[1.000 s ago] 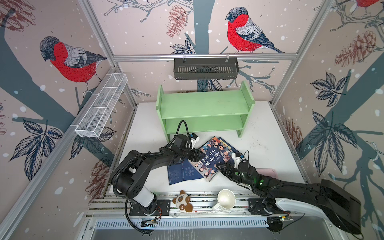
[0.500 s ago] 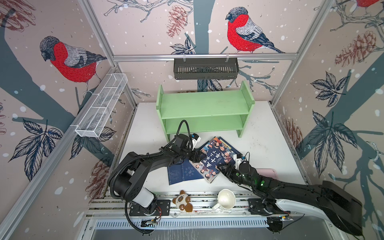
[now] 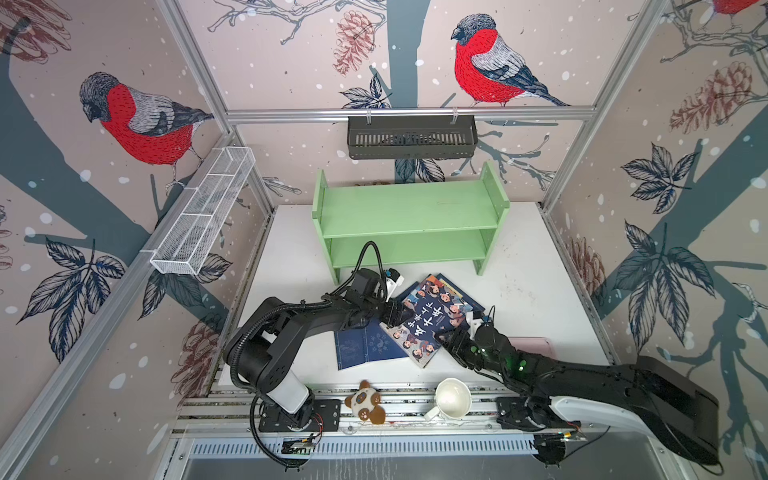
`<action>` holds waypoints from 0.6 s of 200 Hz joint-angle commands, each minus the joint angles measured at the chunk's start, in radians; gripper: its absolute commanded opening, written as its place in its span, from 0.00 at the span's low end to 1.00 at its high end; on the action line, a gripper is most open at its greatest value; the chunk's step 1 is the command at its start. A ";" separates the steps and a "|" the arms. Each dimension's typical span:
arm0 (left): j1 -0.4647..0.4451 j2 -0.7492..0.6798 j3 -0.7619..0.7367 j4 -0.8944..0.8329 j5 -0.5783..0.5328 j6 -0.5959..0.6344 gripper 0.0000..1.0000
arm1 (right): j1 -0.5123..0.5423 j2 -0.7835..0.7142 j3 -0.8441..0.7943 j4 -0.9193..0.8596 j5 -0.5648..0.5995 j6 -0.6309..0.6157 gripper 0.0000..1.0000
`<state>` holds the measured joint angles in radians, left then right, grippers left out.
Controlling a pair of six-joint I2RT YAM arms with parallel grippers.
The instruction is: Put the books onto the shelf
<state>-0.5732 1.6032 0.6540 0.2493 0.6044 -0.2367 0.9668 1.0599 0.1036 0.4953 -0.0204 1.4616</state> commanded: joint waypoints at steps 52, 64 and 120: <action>-0.019 0.034 -0.002 0.074 0.256 -0.036 0.70 | 0.001 0.032 -0.027 0.158 0.013 0.012 0.57; -0.019 0.035 -0.002 0.077 0.259 -0.035 0.70 | 0.003 0.034 -0.035 0.192 0.012 0.014 0.54; -0.018 0.031 -0.002 0.066 0.273 -0.013 0.70 | 0.012 -0.048 -0.021 0.206 0.034 -0.023 0.42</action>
<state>-0.5831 1.6382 0.6518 0.2745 0.7547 -0.2630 0.9745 1.0504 0.0643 0.5777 -0.0010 1.4719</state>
